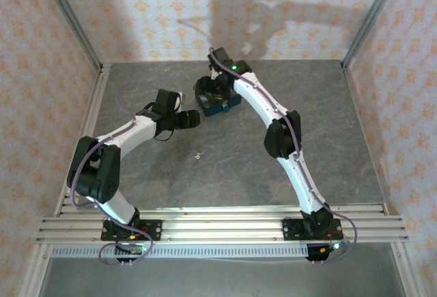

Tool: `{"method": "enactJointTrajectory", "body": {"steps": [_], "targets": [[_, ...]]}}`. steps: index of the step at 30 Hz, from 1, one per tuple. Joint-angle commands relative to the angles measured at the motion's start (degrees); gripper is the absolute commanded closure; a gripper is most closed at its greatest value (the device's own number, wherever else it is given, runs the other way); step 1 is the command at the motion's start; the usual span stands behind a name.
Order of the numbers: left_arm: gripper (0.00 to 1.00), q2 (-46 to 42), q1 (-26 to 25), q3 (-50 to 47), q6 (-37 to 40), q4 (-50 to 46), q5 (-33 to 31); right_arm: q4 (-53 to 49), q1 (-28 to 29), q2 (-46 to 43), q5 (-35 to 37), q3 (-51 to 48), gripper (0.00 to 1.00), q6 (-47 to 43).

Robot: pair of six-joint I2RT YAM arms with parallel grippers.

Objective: Unlock the padlock with the key

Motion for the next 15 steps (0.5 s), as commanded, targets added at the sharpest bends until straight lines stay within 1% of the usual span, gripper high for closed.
{"method": "enactJointTrajectory", "body": {"steps": [1,3,5,8,12,13,15], "targets": [[0.27,-0.36,2.38,0.05,-4.78,3.02,2.72,-1.58,-5.12,-4.37,7.34,1.21,0.24,0.97],[0.31,1.42,3.13,1.53,-5.48,3.60,4.26,-2.98,-7.56,-2.75,9.04,2.16,0.24,1.10],[0.34,3.23,3.36,3.58,-5.66,3.54,4.88,-3.49,-9.45,-1.20,9.07,2.96,0.23,0.87],[0.36,6.72,3.50,7.56,-6.09,2.85,5.08,-1.01,-10.87,0.63,8.26,2.95,0.22,-0.83],[0.42,12.64,3.56,13.81,-7.91,3.80,7.36,3.53,-11.34,3.93,2.48,4.18,0.23,-3.77],[0.44,14.21,3.52,15.32,-8.52,4.33,8.06,5.40,-11.28,4.61,-0.12,3.96,0.26,-5.25],[0.49,17.53,3.50,17.96,-8.69,5.08,9.47,8.01,-11.27,5.97,-2.34,3.46,0.29,-6.82]]}}
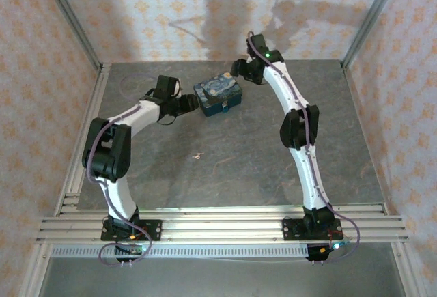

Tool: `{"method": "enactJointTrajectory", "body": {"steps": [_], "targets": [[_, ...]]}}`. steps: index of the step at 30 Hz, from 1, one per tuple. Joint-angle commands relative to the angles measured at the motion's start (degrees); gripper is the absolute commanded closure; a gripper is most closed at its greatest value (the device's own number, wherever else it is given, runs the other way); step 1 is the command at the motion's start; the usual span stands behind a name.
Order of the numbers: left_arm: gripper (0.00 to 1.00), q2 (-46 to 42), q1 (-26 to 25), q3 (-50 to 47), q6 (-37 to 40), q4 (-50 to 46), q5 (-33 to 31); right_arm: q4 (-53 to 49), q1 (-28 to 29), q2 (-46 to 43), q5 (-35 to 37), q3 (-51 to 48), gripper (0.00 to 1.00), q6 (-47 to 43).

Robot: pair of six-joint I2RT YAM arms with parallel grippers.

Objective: Unlock the padlock with the key

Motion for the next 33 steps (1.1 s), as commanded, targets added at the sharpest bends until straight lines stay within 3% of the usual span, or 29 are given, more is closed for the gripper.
{"method": "enactJointTrajectory", "body": {"steps": [1,9,14,19,24,28,33], "targets": [[0.50,5.00,-0.14,4.89,-1.65,2.01,3.54,4.95,1.41,3.37,-5.75,1.34,0.31,-4.63],[0.56,13.81,-0.13,13.76,-0.31,-0.96,7.83,3.34,1.80,3.23,-10.38,-3.14,0.45,-7.63],[0.57,16.50,-0.81,17.38,2.32,-4.76,8.76,7.73,4.24,-6.74,-7.29,-20.65,0.47,-9.17],[0.56,17.12,-2.08,19.48,5.00,-7.57,9.38,15.12,5.27,-17.20,-0.23,-37.84,0.47,-3.93],[0.46,13.76,-2.13,19.52,9.20,-11.89,5.30,11.60,4.99,-21.56,9.91,-39.99,0.36,-0.61],[0.34,7.87,-1.60,17.79,12.92,-15.66,0.72,8.52,4.68,-24.87,11.50,-38.15,0.30,1.23],[0.30,-2.73,-0.02,10.54,14.37,-18.41,-4.58,7.41,4.68,-29.83,12.19,-39.60,0.28,3.22]]}}
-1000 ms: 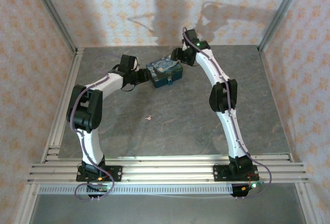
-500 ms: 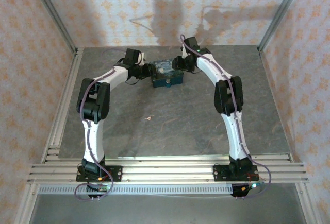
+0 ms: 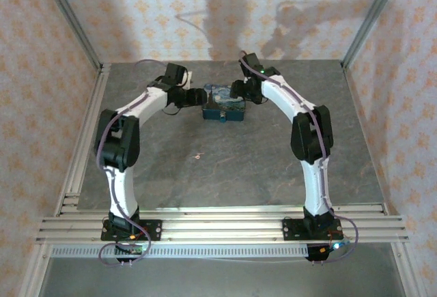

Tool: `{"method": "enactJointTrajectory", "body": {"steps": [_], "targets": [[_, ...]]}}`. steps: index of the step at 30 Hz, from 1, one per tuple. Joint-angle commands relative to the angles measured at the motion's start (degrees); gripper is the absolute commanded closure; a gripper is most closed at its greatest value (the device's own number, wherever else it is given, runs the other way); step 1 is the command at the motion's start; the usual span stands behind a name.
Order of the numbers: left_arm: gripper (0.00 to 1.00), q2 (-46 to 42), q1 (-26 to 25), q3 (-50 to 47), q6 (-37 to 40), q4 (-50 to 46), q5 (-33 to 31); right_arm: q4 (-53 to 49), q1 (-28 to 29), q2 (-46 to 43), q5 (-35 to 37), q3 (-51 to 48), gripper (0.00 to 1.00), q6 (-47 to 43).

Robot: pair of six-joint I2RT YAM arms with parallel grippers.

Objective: Unlock the padlock with the key

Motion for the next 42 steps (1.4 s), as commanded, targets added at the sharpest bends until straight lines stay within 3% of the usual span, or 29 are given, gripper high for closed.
{"method": "enactJointTrajectory", "body": {"steps": [1,5,12,20,28,42], "targets": [[0.30,-9.50,1.27,-4.90,2.85,-5.33,-5.75,-2.41,-0.15,-7.16,3.04,-1.42,0.28,2.78],[0.34,-15.00,1.29,-13.39,-0.01,-8.90,-6.48,0.56,0.04,-12.65,2.29,-10.07,0.28,5.46],[0.53,-21.05,-1.26,-28.56,-9.89,-5.71,-2.49,8.17,4.32,-20.31,0.76,-27.86,0.28,11.27],[0.72,-21.51,-6.58,-35.83,-21.48,0.28,-2.73,13.50,11.37,-21.12,-0.30,-36.71,0.29,15.86],[0.75,-20.87,-9.93,-35.70,-24.13,1.53,-3.91,14.06,13.76,-19.66,-0.80,-35.84,0.29,16.08],[0.74,-18.10,-11.44,-35.53,-25.25,3.25,-2.33,14.07,13.85,-19.42,-1.16,-36.19,0.29,15.91]]}}
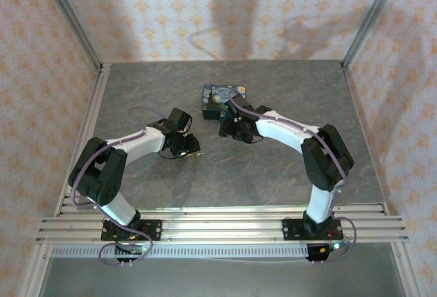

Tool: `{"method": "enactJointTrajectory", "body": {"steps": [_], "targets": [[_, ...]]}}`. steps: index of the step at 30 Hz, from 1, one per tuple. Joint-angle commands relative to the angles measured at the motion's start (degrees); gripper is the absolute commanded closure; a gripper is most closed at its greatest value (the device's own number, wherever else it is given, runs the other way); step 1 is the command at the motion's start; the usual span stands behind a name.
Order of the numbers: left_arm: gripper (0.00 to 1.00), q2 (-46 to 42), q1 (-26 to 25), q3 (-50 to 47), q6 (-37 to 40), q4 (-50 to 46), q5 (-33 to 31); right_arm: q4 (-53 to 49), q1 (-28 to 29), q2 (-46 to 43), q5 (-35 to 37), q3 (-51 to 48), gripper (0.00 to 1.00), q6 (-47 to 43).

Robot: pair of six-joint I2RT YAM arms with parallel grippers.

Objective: Unlock the padlock with the key

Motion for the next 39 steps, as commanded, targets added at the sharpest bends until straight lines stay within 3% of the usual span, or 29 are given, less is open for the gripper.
{"method": "enactJointTrajectory", "body": {"steps": [1,14,29,39], "targets": [[0.75,1.35,-0.75,0.04,-1.17,0.60,0.51,0.54,0.30,-0.16,0.24,0.44,0.29,0.59],[0.75,5.14,-1.65,-0.33,-1.79,2.54,1.72,0.54,0.31,-0.20,-0.05,0.36,0.29,0.71],[0.99,5.08,-1.67,-0.26,0.00,2.45,2.00,1.61,0.32,-0.56,-1.05,-0.71,0.29,1.43],[1.00,2.99,-1.67,-0.72,1.73,4.74,1.73,14.64,0.30,0.09,-13.45,-6.84,0.30,7.96]]}}
